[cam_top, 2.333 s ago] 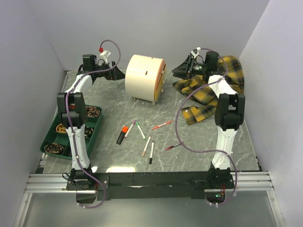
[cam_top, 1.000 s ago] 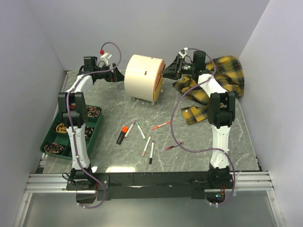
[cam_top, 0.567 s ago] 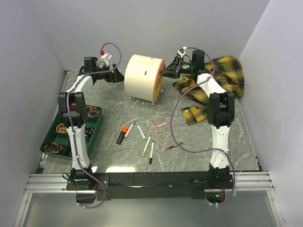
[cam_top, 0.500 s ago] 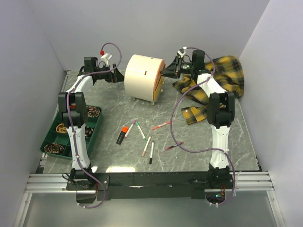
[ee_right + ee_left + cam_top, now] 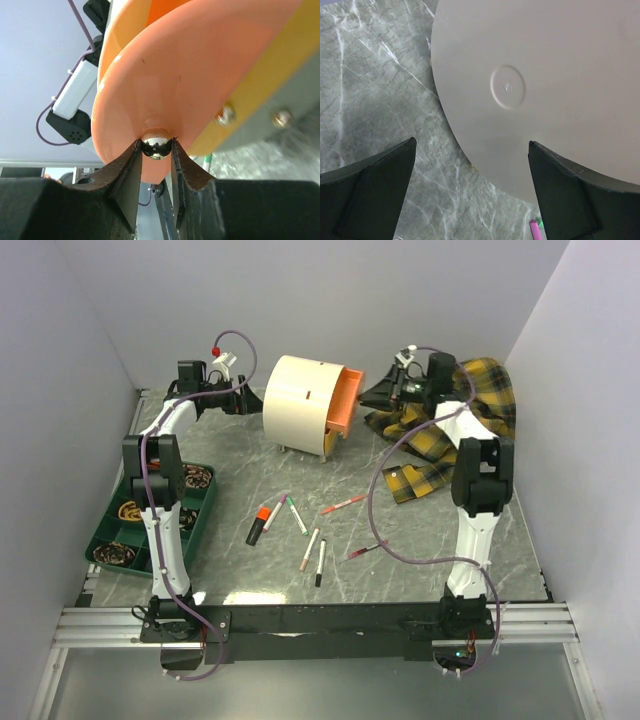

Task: Sort the stationery into containers
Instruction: Open the drawer in the storage box, then pick up the pen from the center of the board.

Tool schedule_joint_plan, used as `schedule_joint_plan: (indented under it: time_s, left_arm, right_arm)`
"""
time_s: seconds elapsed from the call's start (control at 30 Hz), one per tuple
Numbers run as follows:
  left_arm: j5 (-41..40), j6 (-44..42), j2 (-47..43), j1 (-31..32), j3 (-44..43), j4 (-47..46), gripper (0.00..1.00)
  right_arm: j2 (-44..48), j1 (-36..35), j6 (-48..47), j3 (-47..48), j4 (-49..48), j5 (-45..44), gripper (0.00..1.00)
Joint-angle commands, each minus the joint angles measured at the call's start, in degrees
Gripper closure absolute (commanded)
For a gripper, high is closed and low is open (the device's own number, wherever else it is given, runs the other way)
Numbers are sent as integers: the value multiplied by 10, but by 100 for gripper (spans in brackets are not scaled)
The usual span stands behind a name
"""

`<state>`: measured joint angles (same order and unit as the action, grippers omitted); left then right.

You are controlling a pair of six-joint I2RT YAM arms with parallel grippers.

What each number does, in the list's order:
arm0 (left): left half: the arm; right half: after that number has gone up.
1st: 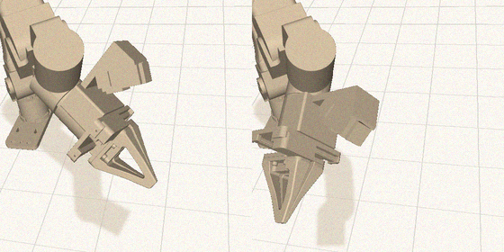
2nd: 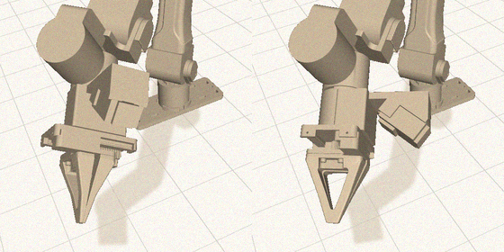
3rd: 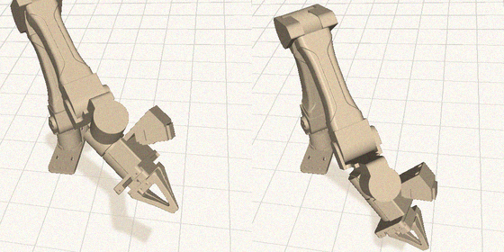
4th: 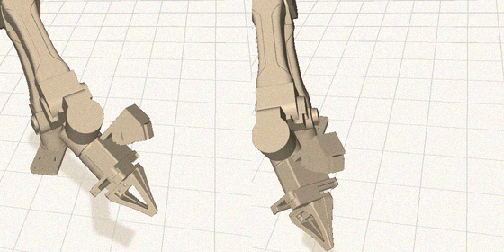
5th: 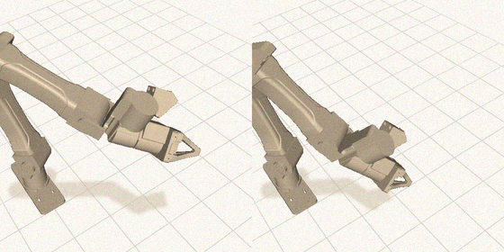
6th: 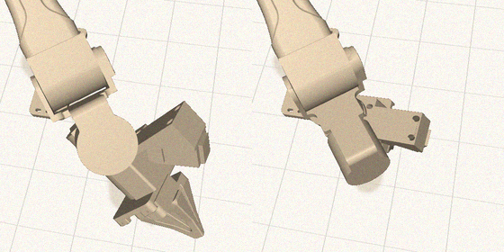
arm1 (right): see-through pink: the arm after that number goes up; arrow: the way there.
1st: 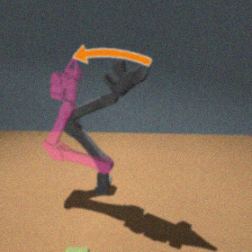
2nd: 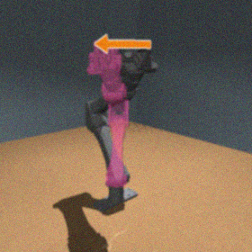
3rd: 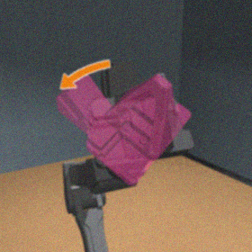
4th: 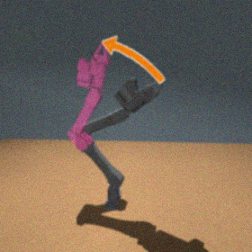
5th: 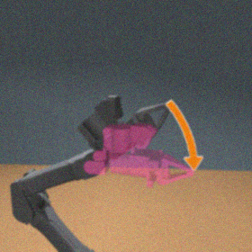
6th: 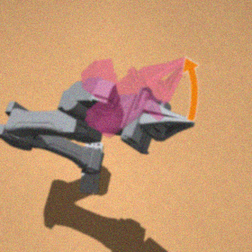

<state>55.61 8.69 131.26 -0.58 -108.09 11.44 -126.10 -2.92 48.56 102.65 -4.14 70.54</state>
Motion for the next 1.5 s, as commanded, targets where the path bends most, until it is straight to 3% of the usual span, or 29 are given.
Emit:
schedule_joint_plan:
  time_s: [0.0, 0.37, 0.47, 0.5, 0.6, 0.77, 0.87, 0.93, 0.97, 1.0, 1.07, 1.1, 1.13, 1.27, 1.47]
  left_arm:
    - [5, -6, -3, 2, -12, -12, 0]
    - [-9, -21, -2, 2, -12, -3, 1]
    - [-14, -24, -5, 1, -12, 1, 1]
    - [-16, -26, -6, 1, -12, 2, 0]
    - [-32, -31, -14, -6, -11, 12, 1]
    - [-66, -53, -43, -32, 3, 24, 1]
    - [-108, -55, -63, -53, 21, 12, 1]
    - [-146, -50, -79, -68, 33, 2, 1]
    - [-167, -48, -85, -72, 45, -1, 0]
    - [-182, -48, -91, -75, 53, -6, 0]
    - [-212, -45, -113, -79, 82, -19, 1]
    - [-217, -39, -121, -81, 95, -38, 1]
    - [-220, -36, -136, -82, 107, -48, 1]
    - [-197, -24, -163, -83, 149, -68, 1]
    - [-187, -27, -217, -83, 222, -105, 1]
  right_arm:
    - [58, 47, -29, -44, 9, 14, 83]
    - [73, 68, -51, -56, 35, 11, 80]
    - [69, 67, -58, -47, 51, 6, 67]
    - [71, 67, -66, -46, 58, 6, 58]
    - [96, 75, -93, -56, 90, 6, 49]
    - [185, 114, -162, -121, 166, -2, 44]
    - [226, 128, -259, -147, 262, -4, 41]
    - [247, 131, -385, -147, 335, -32, 39]
    - [260, 126, -452, -139, 443, -46, 39]
    - [263, 98, -620, -127, 506, -99, 39]
    - [269, 51, -812, -91, 671, -174, 41]
    - [274, 16, -948, -95, 696, -214, 46]
    - [284, -33, -994, -125, 703, -283, 47]
    - [343, -115, -1101, -219, 609, -353, 47]
    - [287, -224, -1169, -207, 589, -402, 53]
